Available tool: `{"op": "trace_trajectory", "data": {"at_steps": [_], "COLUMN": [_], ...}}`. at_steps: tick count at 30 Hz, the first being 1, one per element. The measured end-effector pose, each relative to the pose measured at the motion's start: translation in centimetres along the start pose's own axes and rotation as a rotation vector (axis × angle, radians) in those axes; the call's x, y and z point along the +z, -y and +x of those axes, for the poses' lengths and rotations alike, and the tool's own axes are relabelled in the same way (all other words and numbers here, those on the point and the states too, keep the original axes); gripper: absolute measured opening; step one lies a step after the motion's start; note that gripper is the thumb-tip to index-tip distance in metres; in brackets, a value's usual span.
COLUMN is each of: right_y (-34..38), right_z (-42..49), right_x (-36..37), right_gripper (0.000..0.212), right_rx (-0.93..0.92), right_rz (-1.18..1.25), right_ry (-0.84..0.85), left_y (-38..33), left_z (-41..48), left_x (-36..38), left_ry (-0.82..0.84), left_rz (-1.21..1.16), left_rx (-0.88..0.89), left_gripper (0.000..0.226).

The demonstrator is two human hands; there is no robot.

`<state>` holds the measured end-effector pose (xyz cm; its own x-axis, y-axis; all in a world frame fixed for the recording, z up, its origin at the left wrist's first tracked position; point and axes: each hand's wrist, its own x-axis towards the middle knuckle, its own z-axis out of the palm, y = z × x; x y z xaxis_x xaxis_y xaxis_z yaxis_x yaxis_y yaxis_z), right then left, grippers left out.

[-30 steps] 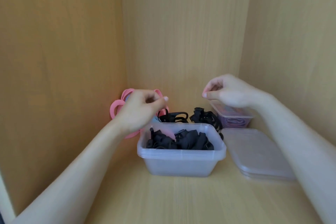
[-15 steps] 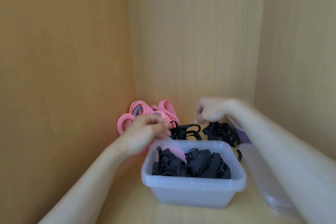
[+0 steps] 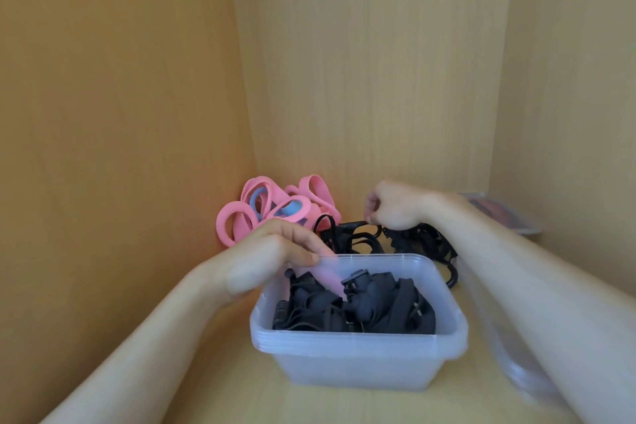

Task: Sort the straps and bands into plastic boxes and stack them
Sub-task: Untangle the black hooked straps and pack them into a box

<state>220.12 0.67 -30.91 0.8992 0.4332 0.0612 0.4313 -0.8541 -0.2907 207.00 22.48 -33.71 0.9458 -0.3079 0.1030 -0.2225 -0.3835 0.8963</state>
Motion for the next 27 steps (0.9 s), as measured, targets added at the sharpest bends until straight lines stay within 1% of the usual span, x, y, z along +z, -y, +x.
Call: {"op": "trace_trajectory", "data": {"at_steps": [6,9,13,16,20,24,27], "right_y": [0.5,0.5,0.6,1.2,2.4,1.9,0.7], "right_z": [-0.8,-2.0,-4.7,-6.4,-8.8,-12.4,-16.0], "right_x": [-1.0,-2.6,-5.8,-6.8,-7.6,-7.4,-5.3], "right_gripper": [0.015,0.012,0.012,0.013,0.015,0.011,0.016], "right_rx": [-0.005,0.002,0.025,0.046,0.071,0.093,0.173], "right_rz": [0.019,0.028,0.027,-0.016,-0.046,-0.021,-0.034], "right_ry": [-0.024,-0.037,-0.007,0.037,0.022,-0.067,-0.023], "left_y": [0.4,0.6,0.7,0.7,0.9,1.1,1.2], "left_z": [0.2,0.4,0.6,0.8,0.9,1.3,1.3], "left_x": [-0.3,-0.4,-0.5,-0.5,-0.5,-0.5,-0.5], "left_ry": [0.044,0.05,0.073,0.092,0.067,0.084,0.093], "left_rz": [-0.053,-0.055,-0.037,-0.005,0.044,0.073,0.08], "left_rx": [0.029,0.032,0.026,0.014,0.0,0.0,-0.01], "left_gripper": [0.028,0.028,0.029,0.031,0.03,0.034,0.037]}}
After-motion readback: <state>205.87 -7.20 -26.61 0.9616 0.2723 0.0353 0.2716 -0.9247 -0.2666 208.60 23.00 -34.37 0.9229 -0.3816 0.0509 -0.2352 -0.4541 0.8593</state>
